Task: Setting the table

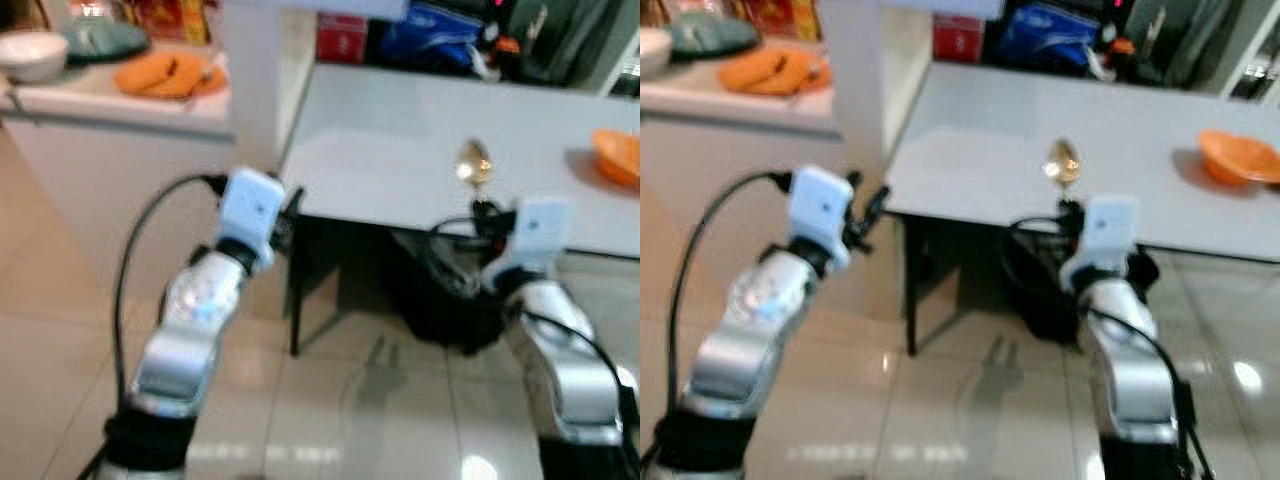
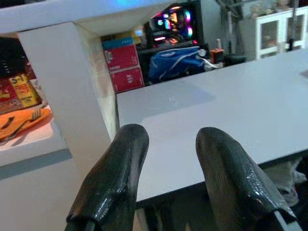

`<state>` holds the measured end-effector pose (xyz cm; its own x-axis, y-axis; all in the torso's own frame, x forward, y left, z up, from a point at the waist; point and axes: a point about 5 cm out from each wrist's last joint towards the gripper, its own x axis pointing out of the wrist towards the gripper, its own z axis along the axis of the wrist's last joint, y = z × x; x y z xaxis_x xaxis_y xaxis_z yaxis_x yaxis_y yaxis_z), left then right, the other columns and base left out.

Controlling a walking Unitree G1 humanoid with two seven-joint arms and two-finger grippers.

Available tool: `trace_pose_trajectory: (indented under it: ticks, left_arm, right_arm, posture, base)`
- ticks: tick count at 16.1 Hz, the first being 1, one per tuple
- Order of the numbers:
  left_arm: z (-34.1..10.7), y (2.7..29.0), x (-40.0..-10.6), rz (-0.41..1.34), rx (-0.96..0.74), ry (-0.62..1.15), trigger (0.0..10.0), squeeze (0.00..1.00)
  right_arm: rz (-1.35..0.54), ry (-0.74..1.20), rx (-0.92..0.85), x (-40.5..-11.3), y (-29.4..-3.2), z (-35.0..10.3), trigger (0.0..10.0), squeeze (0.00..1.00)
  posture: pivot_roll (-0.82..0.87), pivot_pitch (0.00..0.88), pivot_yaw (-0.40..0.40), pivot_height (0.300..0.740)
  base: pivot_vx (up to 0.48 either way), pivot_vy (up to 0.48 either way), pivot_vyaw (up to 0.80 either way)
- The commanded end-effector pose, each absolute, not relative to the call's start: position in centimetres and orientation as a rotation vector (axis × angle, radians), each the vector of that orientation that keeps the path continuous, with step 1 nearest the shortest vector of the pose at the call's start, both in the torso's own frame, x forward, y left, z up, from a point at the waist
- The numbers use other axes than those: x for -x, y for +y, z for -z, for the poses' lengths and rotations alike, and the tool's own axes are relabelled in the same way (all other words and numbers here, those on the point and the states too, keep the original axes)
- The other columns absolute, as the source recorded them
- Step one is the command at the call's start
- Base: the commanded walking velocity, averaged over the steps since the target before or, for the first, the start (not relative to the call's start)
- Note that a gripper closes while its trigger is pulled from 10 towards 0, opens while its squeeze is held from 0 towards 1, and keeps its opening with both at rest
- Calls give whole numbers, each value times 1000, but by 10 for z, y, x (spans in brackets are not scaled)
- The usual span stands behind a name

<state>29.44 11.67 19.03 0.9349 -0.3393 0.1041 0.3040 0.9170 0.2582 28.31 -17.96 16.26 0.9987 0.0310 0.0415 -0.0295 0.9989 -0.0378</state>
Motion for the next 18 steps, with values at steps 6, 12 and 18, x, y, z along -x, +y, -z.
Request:
trace_pose_trajectory:
  ticks: [6, 12, 18]
  left_arm:
    - [-194, 111, -295, 347, -250, -164, 10000, 0]
    - [-191, 110, -297, 352, -260, -128, 10000, 0]
    - [-194, 111, -297, 378, -218, -131, 10000, 0]
  right_arm:
    - [-11, -51, 37, -283, -183, -166, 10000, 0]
    - [-17, -29, 38, -283, -182, -163, 10000, 0]
    - [-35, -19, -14, -283, -178, -163, 10000, 0]
  posture:
    - [80, 11, -18, 740]
    - [82, 13, -18, 740]
    - [81, 26, -13, 740]
  base:
    - [0, -480, 0]
    - [0, -136, 0]
    - [228, 0, -506]
